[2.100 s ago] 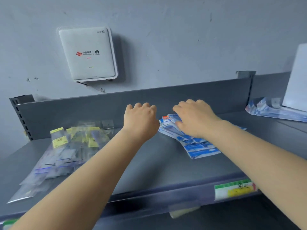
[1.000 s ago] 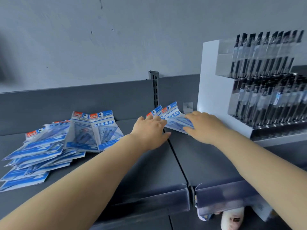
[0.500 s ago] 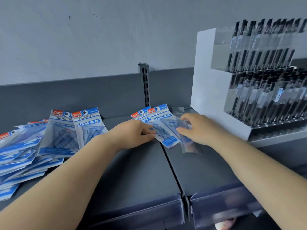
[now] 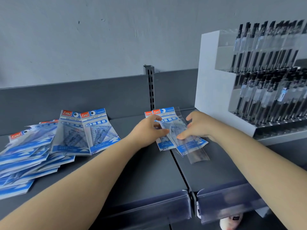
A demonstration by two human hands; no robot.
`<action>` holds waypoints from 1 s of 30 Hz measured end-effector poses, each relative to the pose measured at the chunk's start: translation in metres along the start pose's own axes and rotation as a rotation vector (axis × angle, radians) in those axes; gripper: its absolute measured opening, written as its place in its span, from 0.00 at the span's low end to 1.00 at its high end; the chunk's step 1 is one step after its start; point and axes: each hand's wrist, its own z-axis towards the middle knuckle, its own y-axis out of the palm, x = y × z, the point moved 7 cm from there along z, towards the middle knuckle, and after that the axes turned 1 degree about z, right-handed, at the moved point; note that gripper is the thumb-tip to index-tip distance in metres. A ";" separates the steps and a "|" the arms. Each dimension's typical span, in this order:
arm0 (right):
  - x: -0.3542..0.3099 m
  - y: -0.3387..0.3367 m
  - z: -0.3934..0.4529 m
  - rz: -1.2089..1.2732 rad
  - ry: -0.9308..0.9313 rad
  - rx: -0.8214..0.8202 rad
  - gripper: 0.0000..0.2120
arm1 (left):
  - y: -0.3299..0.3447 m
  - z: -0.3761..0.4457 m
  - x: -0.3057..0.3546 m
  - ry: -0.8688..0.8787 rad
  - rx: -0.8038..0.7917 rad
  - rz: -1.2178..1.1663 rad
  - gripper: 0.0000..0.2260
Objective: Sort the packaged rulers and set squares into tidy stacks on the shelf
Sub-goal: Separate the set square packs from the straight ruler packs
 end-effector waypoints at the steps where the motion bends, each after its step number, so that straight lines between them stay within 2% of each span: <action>1: 0.000 0.000 -0.001 0.048 0.003 0.005 0.34 | 0.000 0.000 0.001 -0.019 0.016 -0.083 0.19; 5: 0.002 -0.002 -0.004 0.218 -0.010 0.042 0.28 | -0.004 0.000 0.002 -0.094 0.131 -0.217 0.24; 9: 0.002 0.000 -0.005 0.313 -0.044 0.020 0.22 | 0.000 0.000 0.004 -0.142 0.174 -0.353 0.27; 11: -0.001 -0.001 -0.003 0.401 -0.081 0.025 0.19 | -0.007 -0.003 0.007 -0.127 0.217 -0.421 0.27; 15: -0.014 -0.007 -0.002 0.564 -0.140 0.121 0.19 | -0.036 -0.015 0.010 -0.087 0.281 -0.591 0.31; 19: -0.046 -0.003 -0.012 0.767 -0.210 0.083 0.15 | -0.069 -0.037 0.004 -0.058 0.320 -0.660 0.18; 23: -0.087 0.011 -0.024 0.881 -0.257 -0.017 0.16 | -0.108 -0.063 -0.020 -0.061 0.382 -0.715 0.09; 30: -0.173 0.054 -0.048 0.980 -0.399 -0.225 0.13 | -0.178 -0.117 -0.073 -0.028 0.462 -0.688 0.09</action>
